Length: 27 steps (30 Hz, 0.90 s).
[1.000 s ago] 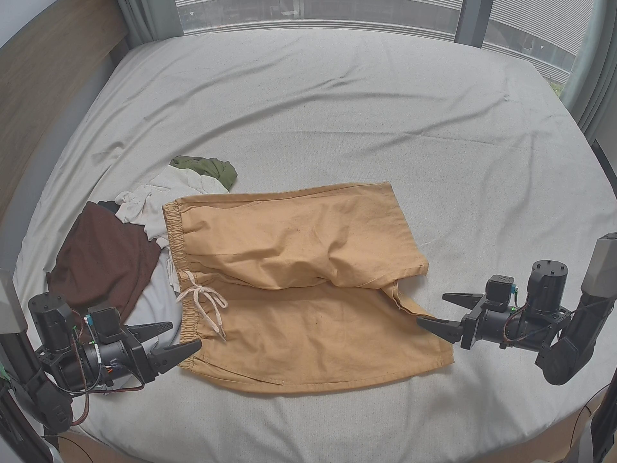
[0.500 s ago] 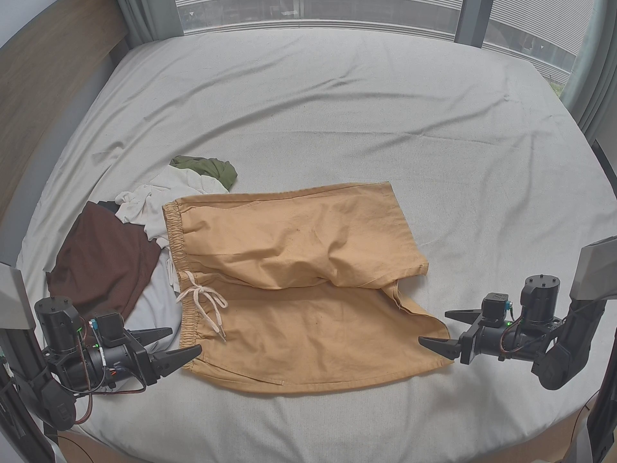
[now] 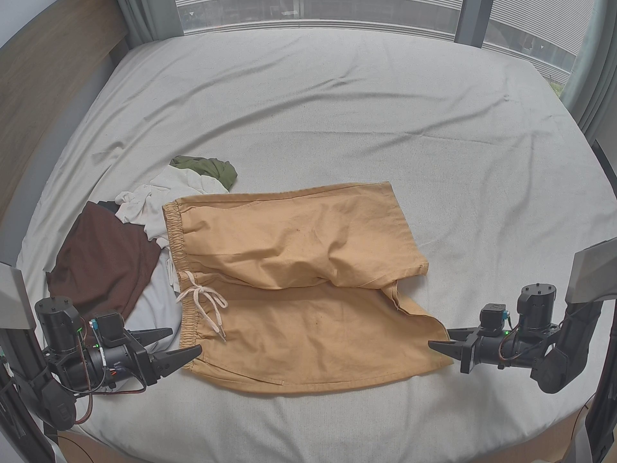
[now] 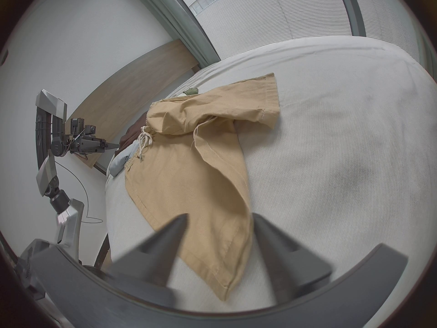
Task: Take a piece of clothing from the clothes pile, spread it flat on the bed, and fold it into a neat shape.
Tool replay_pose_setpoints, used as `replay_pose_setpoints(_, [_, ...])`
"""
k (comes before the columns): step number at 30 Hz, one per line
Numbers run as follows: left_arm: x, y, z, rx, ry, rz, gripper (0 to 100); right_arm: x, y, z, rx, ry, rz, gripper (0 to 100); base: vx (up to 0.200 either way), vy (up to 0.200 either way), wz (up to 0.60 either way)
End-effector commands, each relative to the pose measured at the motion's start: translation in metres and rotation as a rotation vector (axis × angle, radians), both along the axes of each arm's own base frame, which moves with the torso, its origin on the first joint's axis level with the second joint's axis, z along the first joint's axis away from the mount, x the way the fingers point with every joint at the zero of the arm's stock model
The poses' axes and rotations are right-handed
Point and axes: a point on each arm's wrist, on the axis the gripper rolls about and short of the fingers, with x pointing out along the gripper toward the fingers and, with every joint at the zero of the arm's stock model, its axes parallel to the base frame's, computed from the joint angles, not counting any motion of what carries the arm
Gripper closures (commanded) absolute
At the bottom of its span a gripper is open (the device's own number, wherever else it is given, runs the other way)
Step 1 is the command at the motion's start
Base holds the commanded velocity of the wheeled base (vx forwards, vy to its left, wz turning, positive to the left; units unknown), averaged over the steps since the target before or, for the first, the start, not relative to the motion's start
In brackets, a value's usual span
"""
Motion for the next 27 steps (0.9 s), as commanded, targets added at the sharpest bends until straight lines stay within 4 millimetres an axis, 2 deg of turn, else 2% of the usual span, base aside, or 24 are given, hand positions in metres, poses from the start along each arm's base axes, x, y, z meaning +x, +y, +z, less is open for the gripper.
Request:
replay_pose_setpoints(1, [-0.004,0.000,-0.002,0.000,0.020,0.000,0,-0.006,-0.001,-0.002,-0.005,0.029,-0.001,100,0.000,0.000,0.00])
replay_pose_setpoints(11, [-0.004,0.000,-0.002,0.000,0.020,0.000,0,-0.030,-0.005,-0.010,-0.051,0.132,0.023,100,0.000,0.000,0.00])
replay_pose_setpoints(27, [-0.004,0.000,-0.002,0.000,0.022,0.000,0,-0.052,0.001,-0.016,-0.077,0.207,0.077,100,0.000,0.000,0.00])
